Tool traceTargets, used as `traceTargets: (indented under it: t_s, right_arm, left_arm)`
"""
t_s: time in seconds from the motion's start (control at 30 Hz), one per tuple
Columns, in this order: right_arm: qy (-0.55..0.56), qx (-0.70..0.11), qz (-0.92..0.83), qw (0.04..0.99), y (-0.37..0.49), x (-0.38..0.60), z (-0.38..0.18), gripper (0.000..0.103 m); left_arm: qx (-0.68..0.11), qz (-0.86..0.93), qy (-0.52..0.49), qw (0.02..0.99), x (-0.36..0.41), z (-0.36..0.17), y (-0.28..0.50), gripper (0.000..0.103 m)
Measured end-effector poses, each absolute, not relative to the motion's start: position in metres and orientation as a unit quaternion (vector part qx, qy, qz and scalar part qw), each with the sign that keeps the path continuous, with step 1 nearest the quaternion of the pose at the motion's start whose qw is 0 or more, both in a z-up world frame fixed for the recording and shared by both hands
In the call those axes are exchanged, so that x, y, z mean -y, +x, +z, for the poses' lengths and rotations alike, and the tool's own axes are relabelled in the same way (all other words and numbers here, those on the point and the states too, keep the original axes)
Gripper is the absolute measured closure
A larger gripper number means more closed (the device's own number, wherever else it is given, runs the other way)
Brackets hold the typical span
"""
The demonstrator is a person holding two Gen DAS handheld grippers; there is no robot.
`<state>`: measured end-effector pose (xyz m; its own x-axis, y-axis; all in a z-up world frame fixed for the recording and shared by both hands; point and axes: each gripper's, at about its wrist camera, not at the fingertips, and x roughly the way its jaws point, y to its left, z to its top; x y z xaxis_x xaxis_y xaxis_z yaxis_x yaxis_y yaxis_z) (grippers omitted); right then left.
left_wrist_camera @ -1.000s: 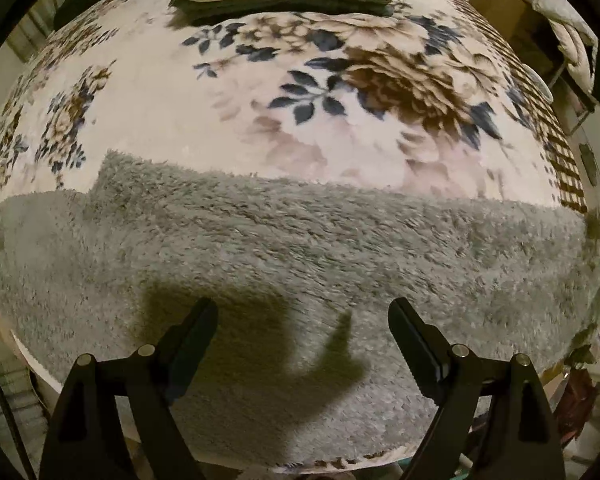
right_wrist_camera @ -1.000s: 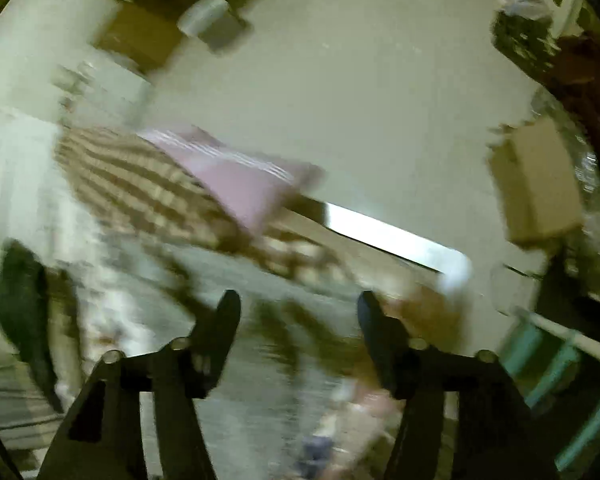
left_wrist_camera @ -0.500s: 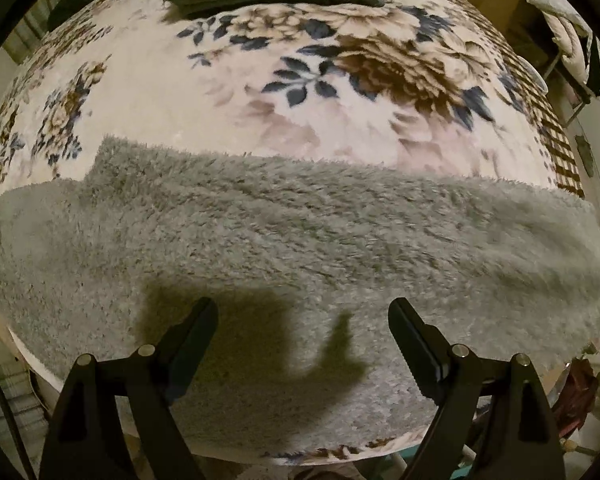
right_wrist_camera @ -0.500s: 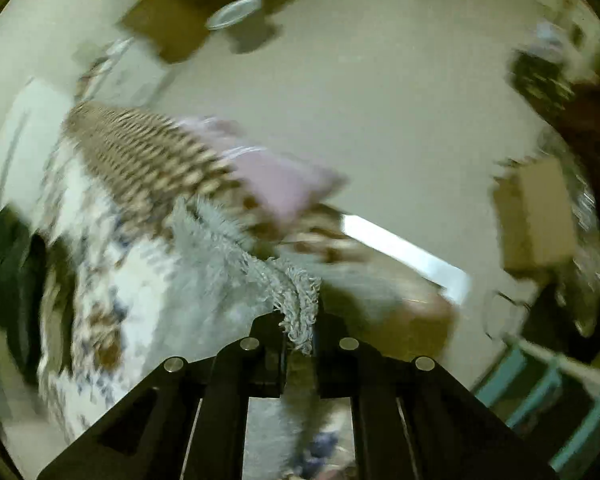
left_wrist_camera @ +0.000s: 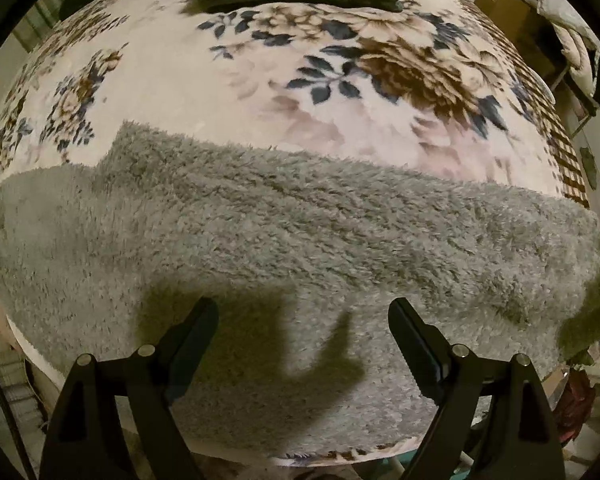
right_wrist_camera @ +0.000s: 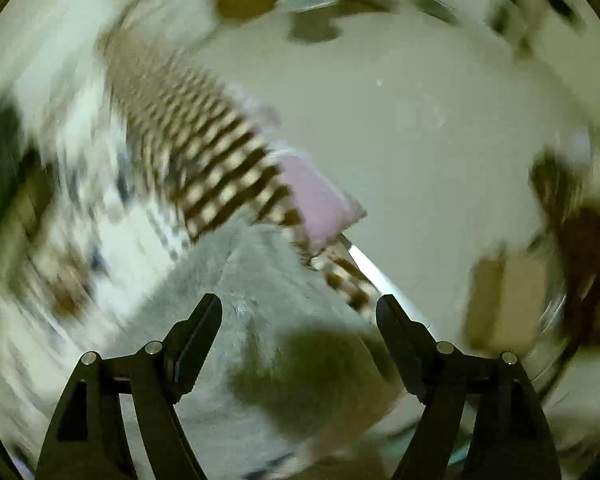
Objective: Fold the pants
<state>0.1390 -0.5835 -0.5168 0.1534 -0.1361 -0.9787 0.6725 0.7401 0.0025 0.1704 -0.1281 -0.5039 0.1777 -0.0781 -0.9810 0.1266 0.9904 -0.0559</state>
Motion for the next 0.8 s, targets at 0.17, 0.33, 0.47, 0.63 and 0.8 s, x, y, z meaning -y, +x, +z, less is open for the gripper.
traceTargets:
  t_s: [0.17,0.33,0.47,0.63,0.8]
  right_arm:
    - [0.141,-0.662,-0.254,0.691,0.184,0.567,-0.564,0.09]
    - [0.163,-0.574,-0.289,0.749,0.182,0.569,-0.524,0.078]
    - [0.215,-0.613,-0.26,0.715,0.185,0.556,-0.536,0.038]
    - [0.27,-0.612,-0.111,0.735,0.202,0.449,-0.491,0.037]
    - [0.276,-0.699,0.127,0.647,0.289,0.269,-0.534,0.037]
  left_arm:
    - [-0.632,-0.058,0.015,0.772,0.125,-0.503,0.167,0.016]
    - [-0.62,-0.048,0.006,0.783,0.108,-0.499,0.165,0.016]
    - [-0.631,-0.03,-0.03,0.775,0.077,-0.501,0.167,0.016]
    - [-0.629,0.022,-0.064,0.774,0.002,-0.494,0.163,0.016]
    - [-0.634,0.111,-0.075,0.761,-0.091,-0.506,0.172,0.016]
